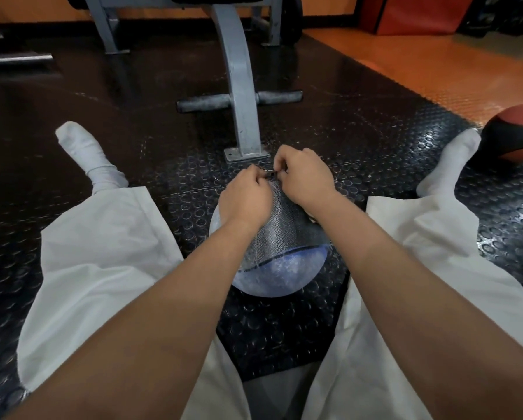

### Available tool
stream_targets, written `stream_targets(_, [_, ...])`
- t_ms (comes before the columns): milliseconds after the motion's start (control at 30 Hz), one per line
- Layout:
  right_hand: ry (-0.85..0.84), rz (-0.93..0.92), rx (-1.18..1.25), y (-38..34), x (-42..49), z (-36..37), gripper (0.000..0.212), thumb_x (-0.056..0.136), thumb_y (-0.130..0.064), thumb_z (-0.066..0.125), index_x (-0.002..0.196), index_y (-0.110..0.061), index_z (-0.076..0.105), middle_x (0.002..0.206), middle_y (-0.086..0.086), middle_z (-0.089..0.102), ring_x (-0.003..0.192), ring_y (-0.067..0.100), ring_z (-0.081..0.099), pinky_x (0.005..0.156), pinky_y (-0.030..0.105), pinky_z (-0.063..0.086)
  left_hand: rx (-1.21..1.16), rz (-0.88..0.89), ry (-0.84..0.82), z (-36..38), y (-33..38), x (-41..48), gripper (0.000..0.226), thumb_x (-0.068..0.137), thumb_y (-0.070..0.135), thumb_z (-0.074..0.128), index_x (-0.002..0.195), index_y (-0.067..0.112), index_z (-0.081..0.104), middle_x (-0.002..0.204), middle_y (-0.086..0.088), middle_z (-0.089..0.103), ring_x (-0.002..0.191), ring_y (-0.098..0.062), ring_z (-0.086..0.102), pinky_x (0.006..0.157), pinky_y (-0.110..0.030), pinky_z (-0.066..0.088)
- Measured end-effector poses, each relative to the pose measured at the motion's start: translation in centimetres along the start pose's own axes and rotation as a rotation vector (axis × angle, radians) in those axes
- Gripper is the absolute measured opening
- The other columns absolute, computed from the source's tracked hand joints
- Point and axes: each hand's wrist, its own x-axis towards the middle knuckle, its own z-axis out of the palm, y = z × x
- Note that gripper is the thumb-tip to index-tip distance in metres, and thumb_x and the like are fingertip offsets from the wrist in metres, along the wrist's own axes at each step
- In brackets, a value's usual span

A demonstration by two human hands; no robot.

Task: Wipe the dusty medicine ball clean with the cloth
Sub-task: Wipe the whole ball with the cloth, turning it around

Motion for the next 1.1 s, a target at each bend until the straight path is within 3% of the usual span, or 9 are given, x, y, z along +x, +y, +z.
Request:
stream_targets(100, [0.054,0.034,0.006,1.0,-1.9,-0.5,0.012,0.089,-0.012,0.057,0.096,-0.021,0.053,0.089,0.005,0.053,0.096,0.028,0.051,0.072,0.034,0.038,-0.058,-0.064,-0.038,-0.2,-0.4,0.6,0.028,0.098,0.022,0.035,0.106,0.03,0.061,0.099,0.006,0.065,0.082,-0.02,0.06,0.066,-0.031,0.038])
stream_targets(200, [0.084,0.034,-0.01,1.8,-3.4,-1.0,0.01,0.09,-0.014,0.059,0.099,-0.018,0.055,0.079,-0.001,0.042,0.093,0.028,0.051,0.074,0.035,0.039,-0.078,-0.076,-0.049,-0.4,-0.4,0.7,0.029,0.098,0.023,0.035,0.107,0.029,0.063,0.097,0.009,0.062,0.082,-0.018,0.059,0.065,-0.031,0.036])
stream_targets(433, [-0.007,-0.058,-0.014,0.2,0.3,-0.2,0.015,0.085,-0.009,0.056,0.092,-0.021,0.056,0.091,0.006,0.057,0.098,0.028,0.052,0.071,0.032,0.037,-0.077,-0.008,0.008,-0.2,-0.3,-0.9,0.028,0.097,0.02,0.038,0.111,0.021,0.063,0.101,0.001,0.067,0.089,-0.024,0.061,0.072,-0.035,0.044])
stream_targets(533, [-0.058,-0.094,-0.051,-0.8,1.5,0.4,0.02,0.083,-0.004,0.054,0.088,-0.023,0.055,0.094,0.009,0.063,0.097,0.028,0.054,0.071,0.03,0.036,-0.064,-0.022,0.013,-0.5,-0.3,-0.9,0.024,0.096,0.019,0.038,0.105,0.018,0.061,0.093,0.003,0.061,0.085,-0.021,0.056,0.07,-0.033,0.039])
stream_targets(633, [-0.033,-0.07,-0.009,-0.5,0.9,0.1,0.018,0.084,-0.004,0.055,0.086,-0.022,0.053,0.089,0.008,0.063,0.094,0.029,0.054,0.078,0.035,0.045,-0.078,-0.068,-0.001,-0.7,-0.3,-0.3,0.029,0.097,0.019,0.037,0.112,0.021,0.061,0.101,0.004,0.063,0.088,-0.018,0.055,0.072,-0.032,0.04])
stream_targets(767, [0.02,-0.076,-0.094,1.3,-1.7,-1.1,0.013,0.088,-0.009,0.055,0.099,-0.016,0.057,0.075,-0.001,0.041,0.083,0.024,0.044,0.072,0.035,0.04,-0.085,-0.073,-0.019,-0.5,0.0,-0.3,0.034,0.099,0.02,0.036,0.126,0.022,0.055,0.118,0.001,0.065,0.095,-0.019,0.058,0.074,-0.03,0.039])
stream_targets(900, [0.039,-0.149,-0.184,1.4,-1.6,-1.5,0.017,0.087,-0.01,0.054,0.101,-0.018,0.058,0.083,0.001,0.041,0.087,0.029,0.051,0.069,0.034,0.035,-0.056,0.005,-0.007,-0.4,0.5,-1.4,0.04,0.099,0.017,0.038,0.138,0.015,0.046,0.132,0.0,0.061,0.117,-0.023,0.057,0.093,-0.033,0.042])
stream_targets(1000, [-0.022,-0.185,-0.158,0.0,0.0,-1.0,0.016,0.086,-0.012,0.056,0.101,-0.019,0.059,0.073,-0.007,0.034,0.096,0.026,0.052,0.069,0.031,0.032,-0.045,0.035,0.011,-0.3,0.6,-1.8,0.038,0.099,0.017,0.038,0.136,0.012,0.047,0.125,-0.006,0.064,0.112,-0.027,0.059,0.09,-0.037,0.044])
stream_targets(1100, [-0.091,-0.162,-0.063,-0.8,1.1,-0.2,0.014,0.085,-0.01,0.056,0.095,-0.019,0.058,0.079,-0.002,0.048,0.098,0.024,0.051,0.072,0.031,0.037,-0.059,0.008,0.017,-0.5,0.4,-1.7,0.038,0.1,0.018,0.036,0.135,0.013,0.048,0.122,-0.01,0.064,0.109,-0.029,0.06,0.086,-0.037,0.046])
